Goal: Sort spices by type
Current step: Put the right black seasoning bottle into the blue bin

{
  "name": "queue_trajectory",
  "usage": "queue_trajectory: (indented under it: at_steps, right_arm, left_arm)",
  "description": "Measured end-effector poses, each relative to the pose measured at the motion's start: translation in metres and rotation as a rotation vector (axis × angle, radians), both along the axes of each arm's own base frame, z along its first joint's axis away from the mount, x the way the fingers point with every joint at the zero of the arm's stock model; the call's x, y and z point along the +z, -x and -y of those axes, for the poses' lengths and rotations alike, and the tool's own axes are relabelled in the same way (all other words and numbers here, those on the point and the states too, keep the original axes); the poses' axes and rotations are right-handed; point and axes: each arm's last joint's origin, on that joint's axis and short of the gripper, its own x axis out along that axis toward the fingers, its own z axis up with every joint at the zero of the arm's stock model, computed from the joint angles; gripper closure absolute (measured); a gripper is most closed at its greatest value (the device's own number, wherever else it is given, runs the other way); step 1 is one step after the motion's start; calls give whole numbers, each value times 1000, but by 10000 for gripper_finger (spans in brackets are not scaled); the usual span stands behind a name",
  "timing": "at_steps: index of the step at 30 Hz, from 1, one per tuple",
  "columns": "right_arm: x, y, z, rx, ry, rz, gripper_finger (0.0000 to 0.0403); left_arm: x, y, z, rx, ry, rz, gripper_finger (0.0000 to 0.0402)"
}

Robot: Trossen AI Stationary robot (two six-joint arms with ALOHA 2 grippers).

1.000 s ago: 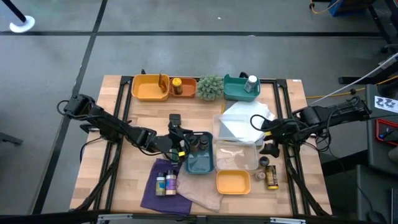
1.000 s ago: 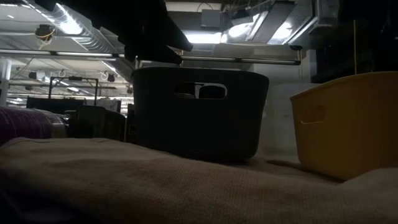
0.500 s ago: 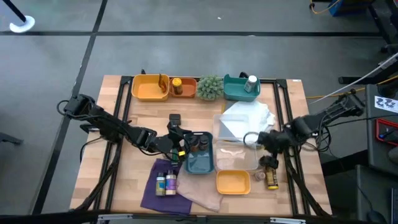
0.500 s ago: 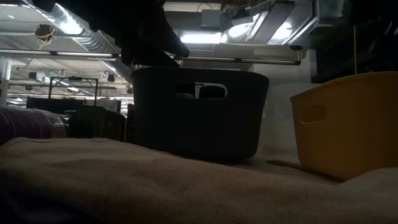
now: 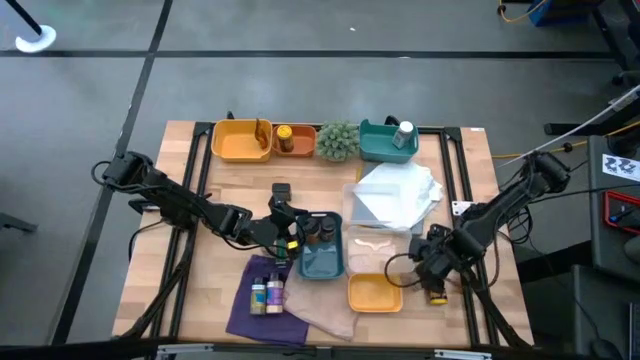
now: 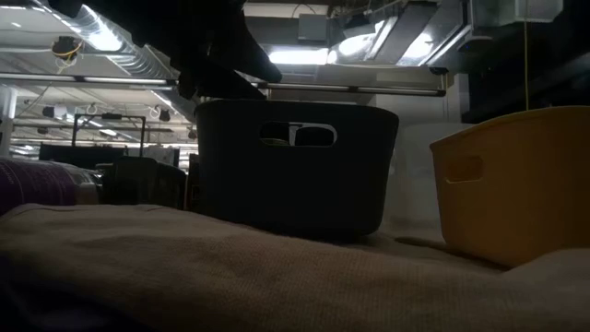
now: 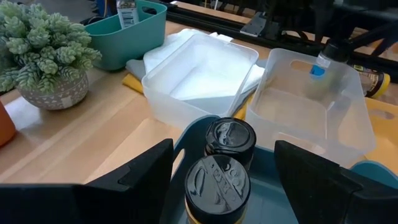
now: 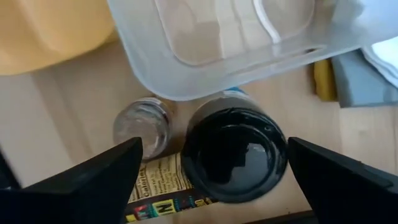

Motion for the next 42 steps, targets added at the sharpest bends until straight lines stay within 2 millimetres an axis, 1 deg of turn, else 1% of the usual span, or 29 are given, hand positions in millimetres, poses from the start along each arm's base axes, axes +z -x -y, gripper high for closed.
queue_trajectory:
  at_steps: [9, 13, 16, 20, 29, 31, 38, 42]
  right_arm:
    - [-19, -9, -6, -13, 75, -62, 6]
    - [-20, -9, -6, -13, 77, -64, 6]
    - [-20, -9, -6, -14, 78, -64, 17]
    - [-20, -9, -6, -14, 78, -63, 54]
    - [-20, -9, -6, -14, 78, -64, 176]
    - [-19, -9, -6, -14, 75, -66, 198]
    - [-16, -5, -5, -11, 34, -100, 199]
    - [-13, 0, -2, -29, 35, -146, 177]
  left_arm:
    - [0, 0, 0, 0, 0, 0, 139]
    - [0, 0, 0, -2, -6, -3, 139]
    - [0, 0, 0, -3, -7, -4, 139]
    - [0, 0, 0, -3, -8, -4, 139]
    - [0, 0, 0, -4, -9, -5, 139]
    - [0, 0, 0, -4, -9, -5, 139]
    - [0, 0, 0, -4, -9, -5, 139]
    - [0, 0, 0, -4, -9, -5, 139]
